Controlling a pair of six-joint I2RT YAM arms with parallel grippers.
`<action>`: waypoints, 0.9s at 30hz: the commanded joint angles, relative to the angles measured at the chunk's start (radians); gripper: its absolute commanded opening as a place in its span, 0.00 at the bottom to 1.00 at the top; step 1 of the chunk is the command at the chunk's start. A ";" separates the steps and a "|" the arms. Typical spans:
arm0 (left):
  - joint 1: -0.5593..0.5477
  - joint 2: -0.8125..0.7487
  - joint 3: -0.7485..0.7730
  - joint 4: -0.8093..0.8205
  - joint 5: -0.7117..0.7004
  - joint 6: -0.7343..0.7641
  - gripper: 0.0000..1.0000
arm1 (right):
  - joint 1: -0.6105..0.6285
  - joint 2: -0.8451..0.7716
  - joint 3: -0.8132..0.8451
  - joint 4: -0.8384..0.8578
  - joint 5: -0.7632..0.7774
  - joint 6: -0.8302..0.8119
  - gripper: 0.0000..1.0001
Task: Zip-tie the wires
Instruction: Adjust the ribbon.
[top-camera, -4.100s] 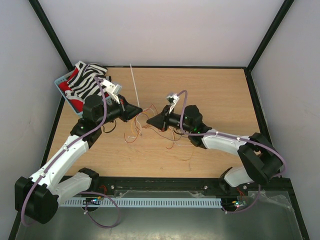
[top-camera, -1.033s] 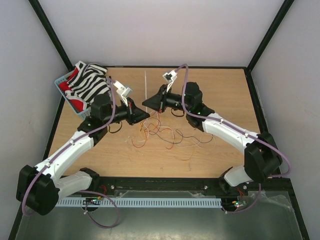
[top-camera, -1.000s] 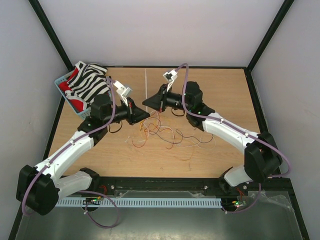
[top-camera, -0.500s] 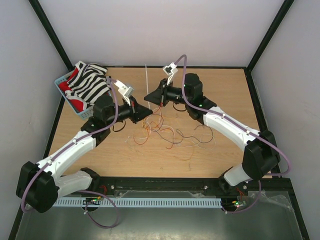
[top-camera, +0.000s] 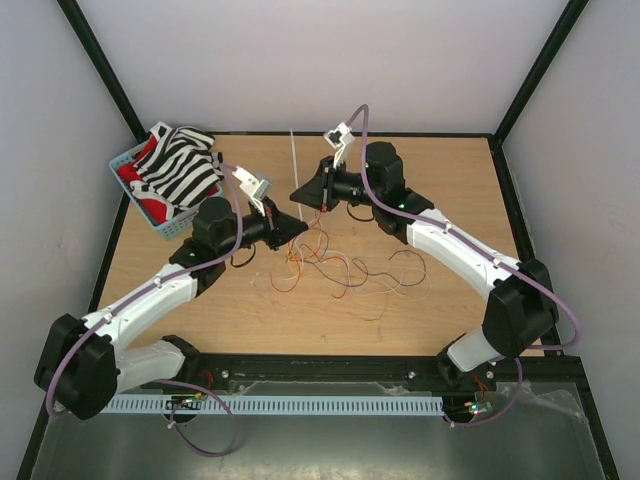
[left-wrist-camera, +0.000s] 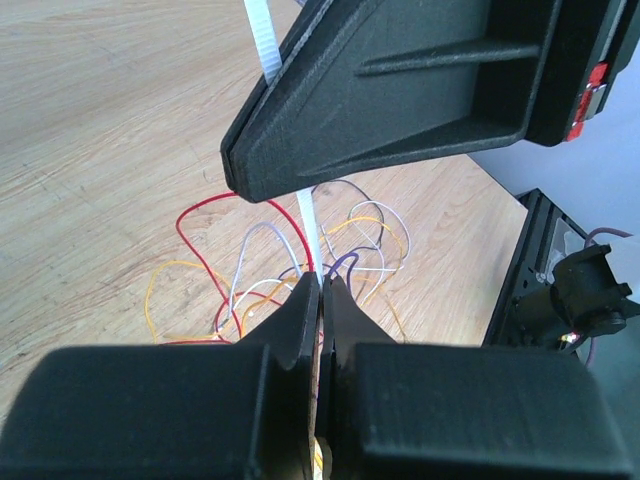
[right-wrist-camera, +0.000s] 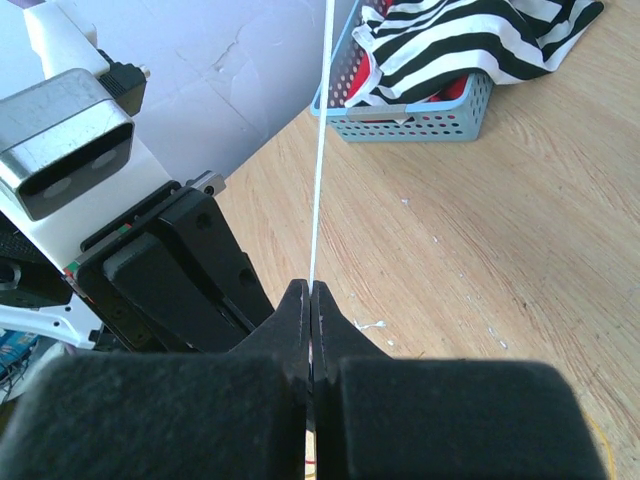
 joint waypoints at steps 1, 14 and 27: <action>-0.030 0.050 -0.056 -0.094 0.070 0.001 0.00 | -0.025 -0.020 0.092 0.140 0.052 0.000 0.00; -0.039 0.117 -0.080 -0.033 0.088 -0.013 0.00 | -0.036 -0.029 0.120 0.114 0.057 -0.016 0.00; -0.026 0.083 -0.073 -0.019 0.094 -0.029 0.00 | -0.053 -0.069 0.079 0.114 0.053 -0.035 0.00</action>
